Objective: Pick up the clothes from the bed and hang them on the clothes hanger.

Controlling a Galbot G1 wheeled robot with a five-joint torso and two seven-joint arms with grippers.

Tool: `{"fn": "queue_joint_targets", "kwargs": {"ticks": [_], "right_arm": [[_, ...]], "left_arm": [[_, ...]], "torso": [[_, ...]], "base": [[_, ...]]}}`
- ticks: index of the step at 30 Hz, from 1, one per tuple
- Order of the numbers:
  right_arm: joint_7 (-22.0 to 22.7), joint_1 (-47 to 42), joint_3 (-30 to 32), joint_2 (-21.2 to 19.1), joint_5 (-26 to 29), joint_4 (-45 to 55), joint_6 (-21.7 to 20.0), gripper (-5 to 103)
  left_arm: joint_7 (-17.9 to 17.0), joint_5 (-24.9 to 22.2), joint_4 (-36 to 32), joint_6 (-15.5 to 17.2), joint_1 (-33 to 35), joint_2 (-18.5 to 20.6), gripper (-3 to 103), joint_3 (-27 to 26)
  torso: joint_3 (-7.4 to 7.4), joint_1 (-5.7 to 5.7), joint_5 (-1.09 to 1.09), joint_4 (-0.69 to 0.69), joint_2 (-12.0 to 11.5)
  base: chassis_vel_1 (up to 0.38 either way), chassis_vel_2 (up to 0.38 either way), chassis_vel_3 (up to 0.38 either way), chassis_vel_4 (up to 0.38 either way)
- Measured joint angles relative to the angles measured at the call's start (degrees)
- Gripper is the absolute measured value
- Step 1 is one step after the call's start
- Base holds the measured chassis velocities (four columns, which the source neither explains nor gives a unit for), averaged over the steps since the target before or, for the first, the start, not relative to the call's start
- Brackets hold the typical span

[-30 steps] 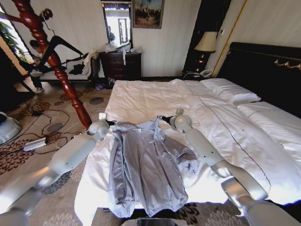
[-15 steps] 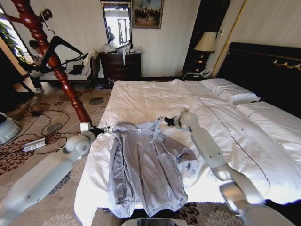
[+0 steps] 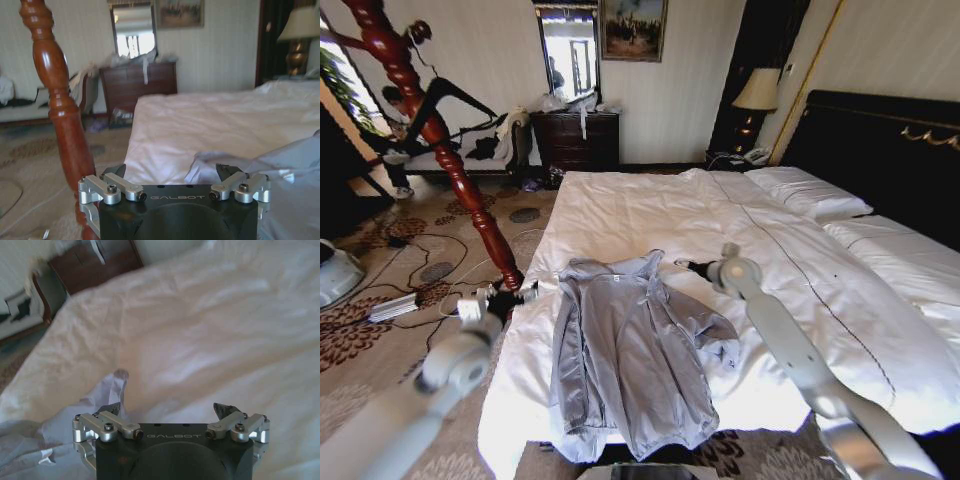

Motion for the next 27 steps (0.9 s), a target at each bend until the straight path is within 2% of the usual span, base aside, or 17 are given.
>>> {"fn": "queue_joint_targets", "kwargs": {"ticks": [2, 3, 4, 7, 8, 9, 10, 12, 14, 15, 16, 17, 19, 21, 24, 25, 27], "right_arm": [[-2.17, -3.42, 1.28, -1.9, -3.57, 3.06, 3.14, 100], [-3.11, -6.65, 2.49, -3.32, -6.86, 5.64, 6.03, 100], [-3.11, -6.65, 2.49, -3.32, -6.86, 5.64, 6.03, 100], [-2.4, -14.69, 7.71, -5.47, -12.59, 11.16, 10.07, 100], [-3.07, -19.15, 11.52, -6.14, -15.89, 13.81, 11.27, 100], [-4.17, -22.18, 14.2, -6.58, -18.28, 15.39, 11.89, 100], [-4.17, -22.18, 14.2, -6.58, -18.28, 15.39, 11.89, 100], [-6.9, -29.11, 19.79, -7.1, -22.15, 18.68, 13.1, 100], [-10.13, -37.84, 27.11, -6.94, -26.23, 22.72, 14.45, 100], [-10.13, -37.84, 27.11, -6.94, -26.23, 22.72, 14.45, 100], [-11.7, -41.37, 30.12, -6.39, -28.56, 24.55, 15.26, 100], [-13.76, -45.76, 33.87, -5.06, -32.4, 26.9, 16.38, 100], [-15.37, -50.9, 37.08, -1.79, -37.75, 30.1, 17.77, 100], [-15.53, -52.23, 37.48, -0.42, -39.35, 30.98, 18.03, 100], [-18.88, -58.34, 38.02, 10.3, -52.57, 33.6, 23.64, 100], [-18.88, -58.34, 38.02, 10.3, -52.57, 33.6, 23.64, 100], [-20.71, -61.44, 38.2, 16.37, -59.05, 34.0, 27.72, 100]], "left_arm": [[1.51, 1.47, -0.84, -1.45, 1.9, -2.27, 100, -1.39], [2.21, 2.09, -1.47, -2.44, 2.93, -4.52, 100, -2.55], [2.21, 2.09, -1.47, -2.44, 2.93, -4.52, 100, -2.55], [4.25, 7.46, -1.12, -4.35, 4.12, -11.25, 100, -5.77], [5.48, 9.85, -0.77, -5.05, 4.84, -14.93, 100, -7.24], [6.01, 10.31, -0.84, -5.24, 5.58, -16.9, 100, -8.01], [6.01, 10.31, -0.84, -5.24, 5.58, -16.9, 100, -8.01], [6.7, 10.91, -1.66, -5.54, 7.04, -18.88, 100, -8.91], [7.43, 12.25, -3.25, -6.07, 8.68, -19.63, 100, -9.36], [7.43, 12.25, -3.25, -6.07, 8.68, -19.63, 100, -9.36], [7.65, 12.84, -4.16, -6.32, 9.33, -19.86, 100, -9.33], [7.68, 13.5, -5.33, -6.47, 9.98, -20.3, 100, -8.95], [7.92, 14.67, -6.26, -6.6, 10.35, -21.73, 100, -8.11], [8.12, 15.28, -6.3, -6.79, 10.32, -22.56, 100, -7.85], [8.97, 18.14, -5.66, -8.32, 10.81, -28.0, 100, -6.19], [8.97, 18.14, -5.66, -8.32, 10.81, -28.0, 100, -6.19], [10.43, 19.55, -5.68, -9.09, 12.45, -29.91, 100, -5.02]], "torso": [[0.0, 0.0, -0.01, -0.02, 0.0], [0.0, 0.0, 0.0, -0.02, 0.0], [0.0, 0.0, 0.0, -0.02, 0.0], [0.0, 0.0, 0.01, -0.04, 0.0], [0.0, 0.0, -0.02, -0.01, 0.0], [0.01, 0.0, -0.01, 0.02, 0.0], [0.01, 0.0, -0.01, 0.02, 0.0], [0.01, 0.01, -0.02, 0.02, 0.0], [0.0, 0.0, 0.01, -0.06, 0.0], [0.0, 0.0, 0.01, -0.06, 0.0], [0.0, 0.0, -0.01, -0.05, 0.0], [0.0, 0.0, 0.0, -0.03, 0.0], [0.0, 0.01, -0.02, -0.02, 0.0], [0.01, 0.01, -0.02, -0.01, 0.0], [0.01, 0.01, -0.03, -0.01, 0.0], [0.01, 0.01, -0.03, -0.01, 0.0], [0.01, 0.0, -0.01, -0.02, 0.0]], "base": [[0.0, 0.0, 0.0, 0.0], [0.0, 0.0, 0.0, 0.0], [0.0, 0.0, 0.0, 0.0], [0.0, 0.0, 0.0, 0.0], [0.0, 0.0, 0.0, 0.0], [0.0, 0.0, 0.0, 0.0], [0.0, 0.0, 0.0, 0.0], [0.0, 0.0, 0.0, 0.0], [0.0, 0.0, 0.0, 0.0], [0.0, 0.0, 0.0, 0.0], [0.0, 0.0, 0.0, 0.0], [0.0, 0.0, 0.0, 0.0], [0.0, 0.0, 0.0, 0.0], [0.0, 0.0, 0.0, 0.0], [0.0, 0.0, 0.0, 0.0], [0.0, 0.0, 0.0, 0.0], [0.0, 0.0, 0.0, 0.0]]}}
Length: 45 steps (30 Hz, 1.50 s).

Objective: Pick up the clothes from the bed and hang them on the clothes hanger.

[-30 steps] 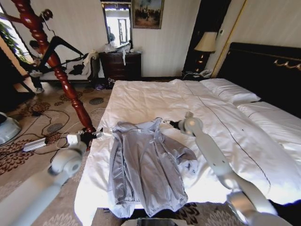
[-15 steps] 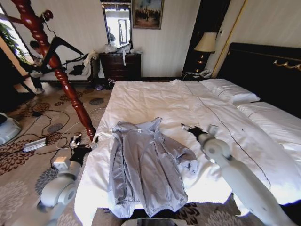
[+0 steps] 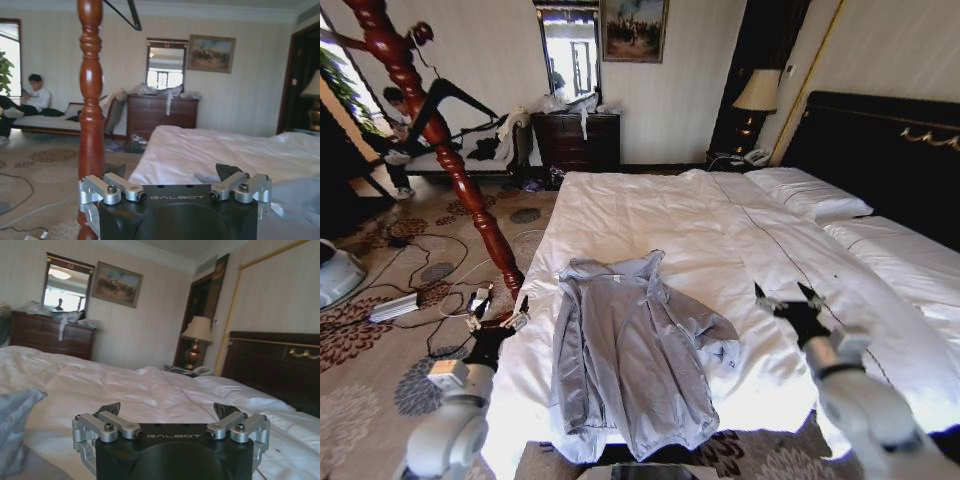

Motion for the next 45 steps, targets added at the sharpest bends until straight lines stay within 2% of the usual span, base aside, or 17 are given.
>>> {"fn": "queue_joint_targets", "kwargs": {"ticks": [2, 3, 7, 18, 21, 25, 26, 28, 30, 31, 32, 33, 36, 38, 40, 43, 45], "right_arm": [[-0.8, -2.39, 0.02, 3.44, -2.67, 0.5, 2.68, 100], [-0.8, -2.39, 0.02, 3.44, -2.67, 0.5, 2.68, 100], [-3.01, -4.63, -1.53, 6.93, -7.94, -0.27, 9.25, 100], [-3.36, -4.29, -4.76, 8.03, -7.92, -1.35, 9.94, 100], [-3.36, -4.3, -5.41, 8.28, -8.21, -1.74, 9.92, 100], [-3.28, -4.63, -5.97, 8.74, -7.91, -1.81, 9.55, 100], [-3.28, -4.63, -5.97, 8.74, -7.91, -1.81, 9.55, 100], [-3.16, -4.58, -6.05, 8.83, -7.38, -1.64, 9.38, 100], [-2.99, -4.47, -6.05, 8.9, -7.03, -1.34, 9.17, 100], [-2.99, -4.47, -6.05, 8.9, -7.03, -1.34, 9.17, 100], [-2.96, -4.47, -6.06, 8.94, -6.97, -1.23, 9.09, 100], [-2.9, -4.53, -6.06, 9.06, -6.93, -0.99, 9.03, 100], [-2.86, -4.86, -6.16, 9.5, -6.97, -0.52, 9.01, 100], [-2.85, -4.91, -6.16, 9.67, -7.01, -0.38, 9.01, 100], [-2.81, -4.87, -6.5, 10.03, -6.87, 0.06, 8.76, 100], [-2.64, -4.03, -7.36, 9.55, -5.53, 0.68, 6.75, 100], [-0.79, -2.59, -8.32, 8.0, 0.64, 1.72, 2.16, 100]], "left_arm": [[0.89, 1.92, 0.03, -0.97, 0.43, -0.07, 100, 0.4], [0.89, 1.92, 0.03, -0.97, 0.43, -0.07, 100, 0.4], [1.09, 3.58, -0.52, -1.53, 1.14, -0.83, 100, 1.4], [1.31, 2.55, -3.79, -1.76, 5.69, 2.09, 100, -1.65], [-0.18, -0.44, -5.49, 0.43, 5.18, 4.25, 100, -3.07], [-4.28, -10.63, -7.65, 5.36, 0.18, 9.11, 100, -7.44], [-4.28, -10.63, -7.65, 5.36, 0.18, 9.11, 100, -7.44], [-6.65, -18.27, -7.55, 7.38, -3.06, 12.96, 100, -8.76], [-7.96, -23.58, -6.19, 8.63, -7.11, 17.5, 100, -9.67], [-7.96, -23.58, -6.19, 8.63, -7.11, 17.5, 100, -9.67], [-8.3, -24.8, -5.28, 8.94, -8.89, 19.71, 100, -9.76], [-9.19, -27.01, -3.55, 9.66, -12.56, 23.86, 100, -9.6], [-11.41, -32.32, -0.66, 10.93, -20.3, 30.43, 100, -7.33], [-12.19, -34.14, 0.16, 11.36, -23.28, 32.08, 100, -6.18], [-14.06, -39.16, 2.94, 12.14, -32.99, 36.29, 100, -1.46], [-14.38, -40.7, 3.7, 12.67, -36.53, 36.92, 100, 0.36], [-14.21, -39.07, 2.96, 12.68, -35.99, 35.49, 100, 0.31]], "torso": [[0.0, 0.0, 0.01, 0.01, 0.0], [0.0, 0.0, 0.01, 0.01, 0.0], [0.01, 0.01, -0.01, 0.01, -0.01], [0.01, 0.01, -0.01, 0.02, -0.01], [0.01, 0.01, -0.01, 0.01, -0.01], [0.01, 0.01, -0.01, -0.01, -0.01], [0.01, 0.01, -0.01, -0.01, -0.01], [0.01, 0.01, -0.02, 0.02, -0.01], [0.01, 0.01, -0.02, 0.0, -0.01], [0.01, 0.01, -0.02, 0.0, -0.01], [0.01, 0.01, -0.03, 0.0, -0.01], [0.02, 0.02, -0.02, 0.0, -0.01], [0.02, 0.02, -0.03, 0.01, -0.02], [0.02, 0.02, -0.01, 0.0, -0.01], [0.02, 0.03, 0.0, -0.05, -0.02], [0.02, 0.02, 0.01, -0.04, -0.02], [0.01, 0.02, 0.0, 0.01, -0.02]], "base": [[0.0, 0.0, 0.0, 0.0], [0.0, 0.0, 0.0, 0.0], [0.0, 0.0, 0.0, 0.0], [0.0, 0.0, 0.0, 0.0], [0.0, 0.0, 0.0, 0.0], [0.0, 0.0, 0.0, 0.0], [0.0, 0.0, 0.0, 0.0], [0.0, 0.0, 0.0, 0.0], [0.0, 0.0, 0.0, 0.0], [0.0, 0.0, 0.0, 0.0], [0.0, 0.0, 0.0, 0.0], [0.0, 0.0, 0.0, 0.0], [0.0, 0.0, 0.0, 0.0], [0.0, 0.0, 0.0, 0.0], [0.0, 0.0, 0.0, 0.0], [0.0, 0.0, 0.0, 0.0], [0.0, 0.0, 0.0, 0.0]]}}
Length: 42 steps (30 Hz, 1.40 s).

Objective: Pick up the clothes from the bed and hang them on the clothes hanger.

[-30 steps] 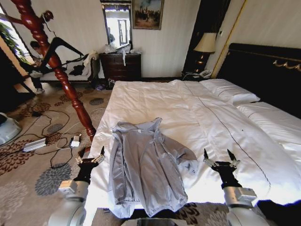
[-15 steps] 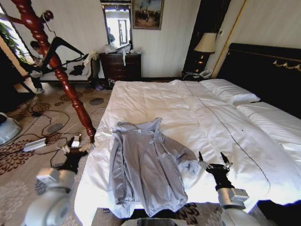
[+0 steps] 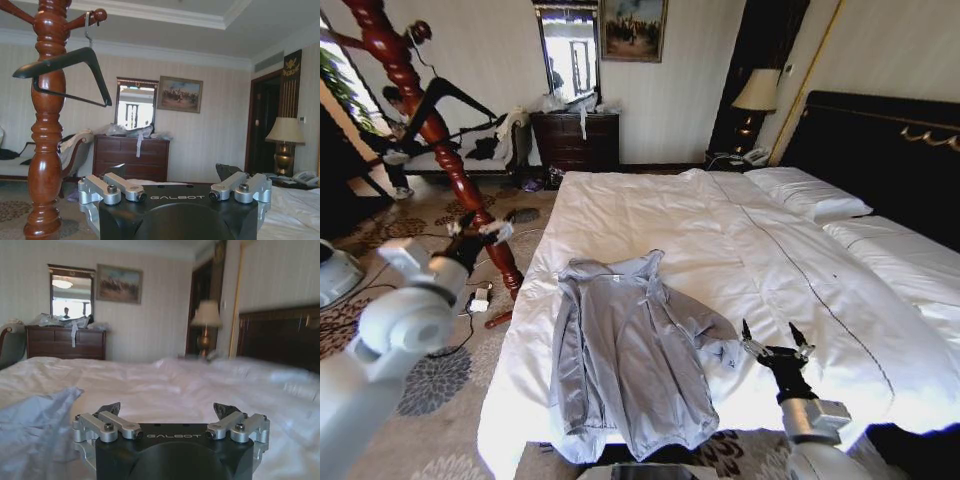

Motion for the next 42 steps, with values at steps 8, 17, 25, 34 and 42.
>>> {"fn": "queue_joint_targets", "kwargs": {"ticks": [8, 17, 25, 34, 42], "right_arm": [[7.07, 11.42, 0.37, -15.12, 26.71, -4.96, -11.3, 100], [15.7, 37.34, -9.58, -22.91, 65.39, -16.47, -22.7, 100], [16.96, 54.84, -19.69, -15.82, 71.61, -33.47, -26.25, 100], [13.23, 61.69, -24.51, -9.77, 66.09, -46.37, -27.96, 100], [7.77, 64.89, -25.86, -4.99, 59.67, -52.39, -26.45, 100]], "left_arm": [[3.54, 11.66, -4.66, -1.85, 20.18, -9.59, 100, -5.55], [7.33, 19.93, -7.28, -4.49, 38.27, -20.33, 100, -10.66], [9.5, 25.76, -7.09, -6.4, 44.43, -26.08, 100, -9.94], [9.46, 27.76, -6.94, -6.65, 45.72, -27.59, 100, -9.39], [10.29, 29.85, -7.48, -7.39, 47.86, -30.07, 100, -9.54]], "torso": [[0.0, -0.01, -0.01, 0.03, 0.0], [-0.01, -0.01, -0.01, 0.02, 0.01], [0.0, -0.01, 0.01, -0.01, 0.0], [0.0, 0.0, -0.02, -0.01, 0.0], [-0.01, -0.01, -0.01, 0.03, 0.01]], "base": [[0.0, 0.0, 0.0, 0.0], [0.0, 0.0, 0.0, 0.0], [0.0, 0.0, 0.0, 0.0], [0.0, 0.0, 0.0, 0.0], [0.0, 0.0, 0.0, 0.0]]}}
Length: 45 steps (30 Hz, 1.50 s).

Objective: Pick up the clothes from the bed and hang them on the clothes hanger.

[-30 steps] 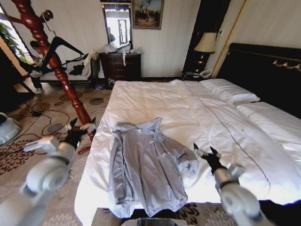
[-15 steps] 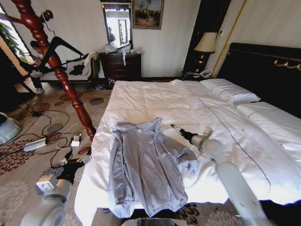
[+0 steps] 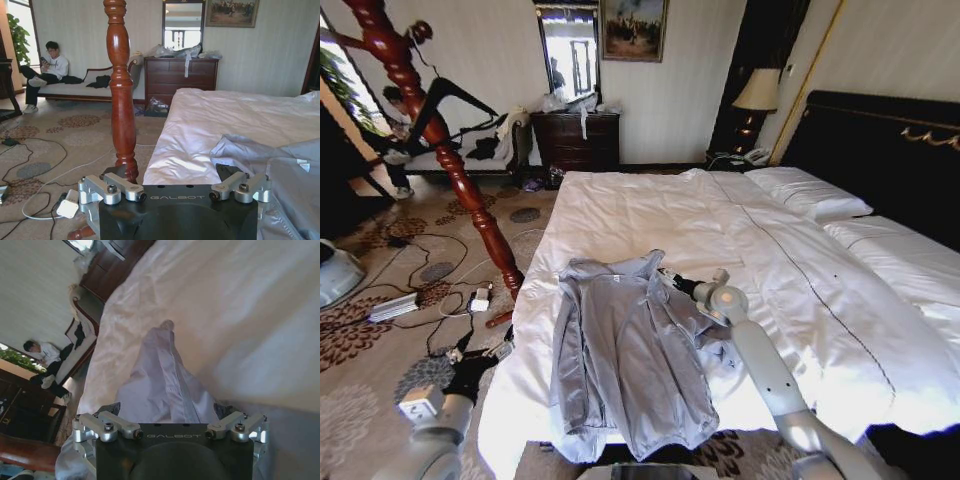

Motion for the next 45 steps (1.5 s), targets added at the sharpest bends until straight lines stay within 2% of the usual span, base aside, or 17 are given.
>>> {"fn": "queue_joint_targets", "kwargs": {"ticks": [2, 3, 5, 10, 14, 24, 29, 33, 34, 38, 40, 45], "right_arm": [[-1.65, 0.52, -0.05, 0.31, -1.78, -1.27, 0.48, 100], [-4.65, 1.59, -0.42, 0.52, -4.74, -3.97, 1.26, 100], [-7.48, 3.17, -1.65, 0.46, -7.65, -7.91, 2.67, 100], [-9.49, 5.43, -3.38, 1.08, -9.36, -12.85, 3.96, 100], [-11.89, 7.7, -5.37, 3.23, -11.99, -18.06, 5.38, 100], [-11.99, 8.52, -10.87, 4.61, -13.39, -12.93, 5.6, 100], [-10.61, 7.61, -15.09, 4.65, -13.32, -8.3, 5.16, 100], [-10.58, 7.29, -18.29, 4.93, -20.75, -8.01, 6.74, 100], [-10.58, 7.29, -18.29, 4.93, -20.75, -8.01, 6.74, 100], [-11.05, 7.18, -20.38, 3.58, -29.11, -8.54, 9.18, 100], [-11.04, 7.08, -20.4, 3.25, -29.38, -8.66, 9.54, 100], [-9.19, 7.05, -18.43, 2.98, -25.36, -9.81, 10.22, 97]], "left_arm": [[-0.01, 0.06, -0.27, 0.0, 0.11, -0.13, 100, 0.03], [-0.04, 0.08, -0.68, 0.0, 0.31, -0.23, 100, 0.01], [-0.16, 0.12, -1.29, 0.01, 0.86, -0.36, 100, -0.41], [-0.29, 0.15, -1.94, 0.03, 1.72, -0.77, 100, -1.15], [-0.44, 0.14, -2.65, 0.11, 2.45, -1.39, 100, -1.78], [-0.59, -0.08, -2.92, 0.18, 2.47, -2.34, 100, -2.05], [-0.59, -0.2, -2.92, 0.2, 2.27, -2.61, 100, -2.07], [-0.47, -0.34, -3.39, 0.19, 2.26, -3.31, 100, -2.13], [-0.47, -0.34, -3.39, 0.19, 2.26, -3.31, 100, -2.13], [-0.06, -0.11, -3.46, -0.02, 2.51, -4.06, 100, -1.89], [0.05, -0.02, -3.44, -0.08, 2.55, -4.16, 100, -1.79], [0.29, 0.12, -3.28, -0.24, 2.31, -4.42, 100, -1.21]], "torso": [[0.0, 0.0, 0.0, 0.0, 0.0], [0.0, 0.0, 0.0, -0.04, 0.0], [0.0, 0.0, 0.01, -0.06, 0.0], [0.0, 0.0, 0.0, -0.04, 0.0], [0.01, 0.01, 0.01, -0.03, -0.01], [0.0, 0.0, 0.0, -0.03, 0.0], [0.0, 0.0, 0.0, -0.04, 0.0], [0.0, 0.0, 0.01, -0.04, 0.0], [0.0, 0.0, 0.01, -0.04, 0.0], [0.0, 0.0, 0.0, -0.03, 0.0], [0.0, 0.0, 0.0, -0.05, 0.0], [0.0, 0.0, 0.01, -0.04, 0.0]], "base": [[0.0, 0.0, 0.0, 0.0], [0.0, 0.0, 0.0, 0.0], [0.0, 0.0, 0.0, 0.0], [0.0, 0.0, 0.0, 0.0], [0.0, 0.0, 0.0, 0.0], [0.0, 0.0, 0.0, 0.0], [0.0, 0.0, 0.0, 0.0], [0.0, 0.0, 0.0, 0.0], [0.0, 0.0, 0.0, 0.0], [0.0, 0.0, 0.0, 0.0], [0.0, 0.0, 0.0, 0.0], [0.0, 0.0, 0.0, 0.0]]}}
